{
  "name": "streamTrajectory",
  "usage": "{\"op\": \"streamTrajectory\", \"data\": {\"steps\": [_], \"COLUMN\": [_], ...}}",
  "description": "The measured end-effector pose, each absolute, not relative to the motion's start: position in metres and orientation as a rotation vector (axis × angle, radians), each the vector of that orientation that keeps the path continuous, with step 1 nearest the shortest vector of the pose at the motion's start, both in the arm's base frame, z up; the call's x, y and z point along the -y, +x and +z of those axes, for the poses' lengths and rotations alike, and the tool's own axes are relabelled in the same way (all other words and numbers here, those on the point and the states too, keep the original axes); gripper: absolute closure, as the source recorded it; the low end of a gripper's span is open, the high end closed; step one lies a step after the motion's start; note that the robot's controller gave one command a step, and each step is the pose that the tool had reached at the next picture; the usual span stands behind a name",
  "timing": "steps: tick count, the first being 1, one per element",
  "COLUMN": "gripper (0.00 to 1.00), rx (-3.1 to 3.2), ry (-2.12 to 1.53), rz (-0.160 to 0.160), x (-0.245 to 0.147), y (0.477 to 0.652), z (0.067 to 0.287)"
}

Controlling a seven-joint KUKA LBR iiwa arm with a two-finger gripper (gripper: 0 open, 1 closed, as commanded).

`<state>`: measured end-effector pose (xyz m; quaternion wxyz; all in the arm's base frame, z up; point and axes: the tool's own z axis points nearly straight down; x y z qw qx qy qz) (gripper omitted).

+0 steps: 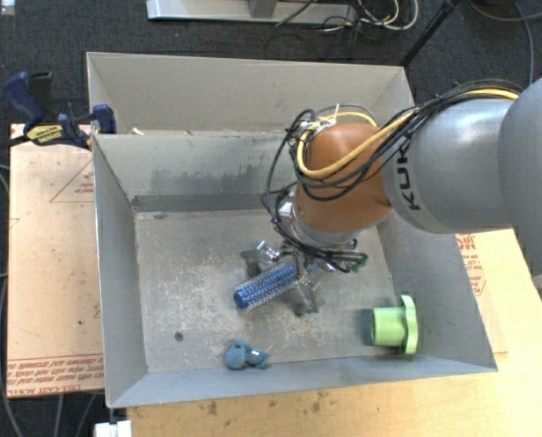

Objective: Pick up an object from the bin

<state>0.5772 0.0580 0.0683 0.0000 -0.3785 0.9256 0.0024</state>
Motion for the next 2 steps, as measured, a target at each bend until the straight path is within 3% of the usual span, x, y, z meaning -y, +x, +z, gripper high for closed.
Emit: {"op": "streamTrajectory", "data": {"steps": [1, 2], "gripper": [1.0, 1.0], "rx": [-2.909, -2.903], "ry": [-1.189, -1.182], "rz": [0.008, 0.0], "x": [-0.058, -0.059], "y": [0.577, 0.578], "z": [0.068, 0.126]}}
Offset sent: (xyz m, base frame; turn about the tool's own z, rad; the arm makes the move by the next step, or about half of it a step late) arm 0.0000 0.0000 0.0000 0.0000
